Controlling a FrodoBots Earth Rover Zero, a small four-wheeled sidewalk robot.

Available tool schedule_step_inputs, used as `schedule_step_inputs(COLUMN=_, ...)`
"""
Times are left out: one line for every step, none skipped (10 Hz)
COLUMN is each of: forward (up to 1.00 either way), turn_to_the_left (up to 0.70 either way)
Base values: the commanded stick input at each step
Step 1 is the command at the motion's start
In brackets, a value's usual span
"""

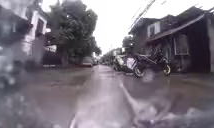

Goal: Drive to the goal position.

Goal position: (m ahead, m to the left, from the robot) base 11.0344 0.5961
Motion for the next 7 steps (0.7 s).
schedule_step_inputs(forward=1.0, turn_to_the_left=0.27)
schedule_step_inputs(forward=1.0, turn_to_the_left=0.14)
schedule_step_inputs(forward=1.0, turn_to_the_left=0.0)
schedule_step_inputs(forward=1.0, turn_to_the_left=0.0)
schedule_step_inputs(forward=1.0, turn_to_the_left=0.0)
schedule_step_inputs(forward=1.0, turn_to_the_left=0.0)
schedule_step_inputs(forward=1.0, turn_to_the_left=0.0)
